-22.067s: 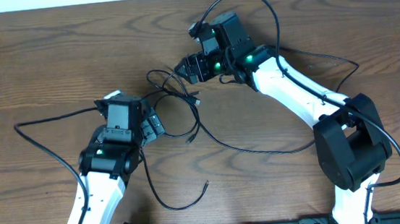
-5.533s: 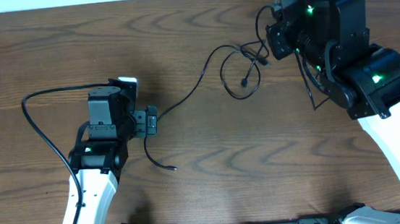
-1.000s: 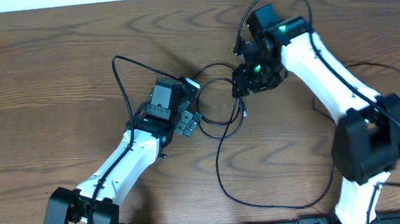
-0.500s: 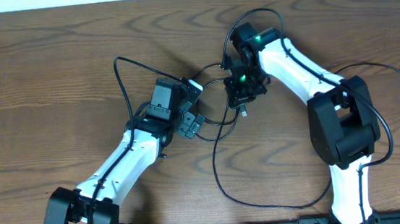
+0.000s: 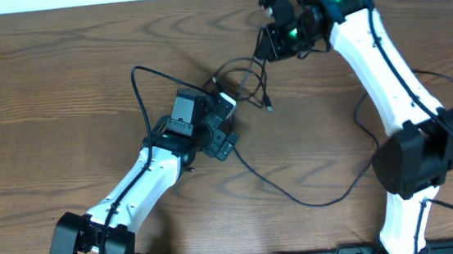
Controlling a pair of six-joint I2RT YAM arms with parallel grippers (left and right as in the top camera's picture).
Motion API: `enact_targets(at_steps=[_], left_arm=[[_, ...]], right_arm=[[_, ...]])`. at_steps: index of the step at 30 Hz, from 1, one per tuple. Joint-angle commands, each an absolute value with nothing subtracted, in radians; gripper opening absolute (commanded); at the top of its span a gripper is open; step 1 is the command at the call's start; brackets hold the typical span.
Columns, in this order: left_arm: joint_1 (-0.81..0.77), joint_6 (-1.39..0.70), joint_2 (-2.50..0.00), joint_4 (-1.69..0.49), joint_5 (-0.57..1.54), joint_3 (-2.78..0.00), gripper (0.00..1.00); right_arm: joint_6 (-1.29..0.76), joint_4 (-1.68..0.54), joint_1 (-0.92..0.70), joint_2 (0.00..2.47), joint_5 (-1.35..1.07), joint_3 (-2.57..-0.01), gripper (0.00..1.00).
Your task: Untangle cables
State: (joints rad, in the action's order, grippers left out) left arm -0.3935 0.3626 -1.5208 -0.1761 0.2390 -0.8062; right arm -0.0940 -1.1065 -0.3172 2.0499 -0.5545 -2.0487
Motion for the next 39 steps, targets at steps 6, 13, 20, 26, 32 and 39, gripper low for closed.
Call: enact_targets(at_steps=[6, 13, 20, 26, 32, 39], left_arm=[[-0.392, 0.353, -1.524, -0.17, 0.366, -0.806, 0.98], [-0.392, 0.353, -1.524, -0.129, 0.322, -0.806, 0.98], [-0.392, 0.353, -1.525, -0.037, 0.238, -0.806, 0.99], [-0.392, 0.353, -1.538, -0.021, 0.238, -0.806, 0.98], [-0.392, 0.353, -1.588, -0.013, 0.192, -0.806, 0.98], [-0.392, 0.353, -1.588, 0.004, 0.175, -0.806, 0.98]], right_arm=[[-0.077, -1.126, -0.321, 1.96, -0.623, -2.076, 0.01], [-0.064, -1.182, -0.32, 1.914, -0.636, -2.076, 0.01], [-0.043, -1.212, -0.319, 1.874, -0.706, -2.076, 0.01], [-0.043, -1.212, -0.314, 1.811, -0.766, -2.076, 0.01], [0.021, -1.248, -0.313, 1.702, -0.754, -2.076, 0.01], [0.02, -1.279, -0.314, 1.668, -0.672, -2.076, 0.01]])
